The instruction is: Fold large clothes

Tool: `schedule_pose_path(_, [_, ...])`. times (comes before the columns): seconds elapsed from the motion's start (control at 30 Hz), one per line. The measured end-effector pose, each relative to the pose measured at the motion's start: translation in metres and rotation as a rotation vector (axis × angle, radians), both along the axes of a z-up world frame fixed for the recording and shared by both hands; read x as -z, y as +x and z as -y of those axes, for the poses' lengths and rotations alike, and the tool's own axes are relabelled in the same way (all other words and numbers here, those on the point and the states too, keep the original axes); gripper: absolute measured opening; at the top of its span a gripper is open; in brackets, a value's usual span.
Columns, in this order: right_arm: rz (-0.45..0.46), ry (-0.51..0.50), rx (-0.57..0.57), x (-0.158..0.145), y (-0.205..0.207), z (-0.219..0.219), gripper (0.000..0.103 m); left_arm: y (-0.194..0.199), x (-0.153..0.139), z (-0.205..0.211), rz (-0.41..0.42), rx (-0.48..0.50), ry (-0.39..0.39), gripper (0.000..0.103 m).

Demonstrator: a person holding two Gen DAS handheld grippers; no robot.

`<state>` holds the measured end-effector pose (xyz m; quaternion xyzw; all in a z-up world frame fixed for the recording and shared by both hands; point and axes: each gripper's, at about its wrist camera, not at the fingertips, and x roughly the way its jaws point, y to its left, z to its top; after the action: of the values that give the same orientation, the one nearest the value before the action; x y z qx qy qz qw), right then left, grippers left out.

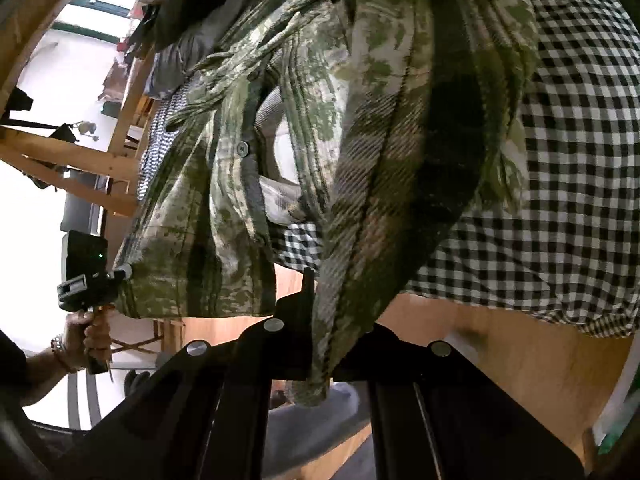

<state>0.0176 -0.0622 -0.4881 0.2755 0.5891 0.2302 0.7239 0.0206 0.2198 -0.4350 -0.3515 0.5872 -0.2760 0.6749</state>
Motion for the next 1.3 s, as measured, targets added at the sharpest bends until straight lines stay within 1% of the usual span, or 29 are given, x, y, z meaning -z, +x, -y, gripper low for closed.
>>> schedule_pose_path(0.07, [-0.003, -0.004, -0.003, -0.001, 0.004, -0.006, 0.005, 0.002, 0.001, 0.011, -0.018, 0.012, 0.043, 0.006])
schedule_pose_path(0.13, [0.006, 0.016, 0.012, -0.01, 0.011, -0.012, 0.005, 0.008, -0.006, 0.022, -0.003, 0.021, 0.063, 0.006])
schedule_pose_path(0.2, [0.023, 0.048, 0.034, -0.022, 0.025, -0.011, 0.005, 0.017, -0.018, 0.027, 0.021, 0.022, 0.067, 0.006])
schedule_pose_path(0.23, [0.029, 0.055, 0.039, -0.021, 0.029, -0.013, 0.005, 0.022, -0.023, 0.029, 0.035, 0.018, 0.065, 0.006])
schedule_pose_path(0.3, [0.06, 0.062, 0.023, -0.035, 0.04, -0.012, 0.005, 0.036, -0.033, 0.033, 0.055, 0.002, 0.062, 0.006])
schedule_pose_path(0.37, [0.094, 0.074, 0.004, -0.051, 0.059, -0.008, 0.005, 0.051, -0.039, 0.044, 0.064, -0.017, 0.055, 0.006])
schedule_pose_path(0.47, [0.125, 0.087, -0.013, -0.064, 0.09, -0.009, 0.005, 0.077, -0.05, 0.067, 0.086, -0.022, 0.072, 0.006])
schedule_pose_path(0.57, [0.169, 0.116, -0.022, -0.08, 0.126, -0.012, 0.005, 0.112, -0.067, 0.081, 0.133, -0.05, 0.101, 0.006])
schedule_pose_path(0.67, [0.222, 0.138, -0.018, -0.099, 0.167, -0.011, 0.005, 0.145, -0.082, 0.084, 0.187, -0.087, 0.111, 0.006])
schedule_pose_path(0.73, [0.261, 0.151, -0.009, -0.11, 0.194, -0.005, 0.005, 0.175, -0.095, 0.083, 0.237, -0.106, 0.124, 0.006])
schedule_pose_path(0.87, [0.31, 0.127, -0.009, -0.125, 0.253, -0.003, 0.005, 0.236, -0.109, 0.077, 0.311, -0.103, 0.162, 0.006])
schedule_pose_path(0.93, [0.323, 0.128, 0.0, -0.128, 0.281, -0.003, 0.005, 0.264, -0.113, 0.075, 0.328, -0.099, 0.166, 0.006])
schedule_pose_path(1.03, [0.342, 0.113, 0.021, -0.132, 0.323, -0.008, 0.005, 0.316, -0.116, 0.07, 0.354, -0.066, 0.174, 0.006])
schedule_pose_path(1.2, [0.356, 0.083, 0.08, -0.14, 0.386, -0.015, 0.005, 0.381, -0.113, 0.055, 0.36, -0.012, 0.187, 0.006])
schedule_pose_path(1.3, [0.35, 0.062, 0.116, -0.142, 0.415, -0.016, 0.005, 0.414, -0.11, 0.039, 0.356, -0.01, 0.192, 0.006])
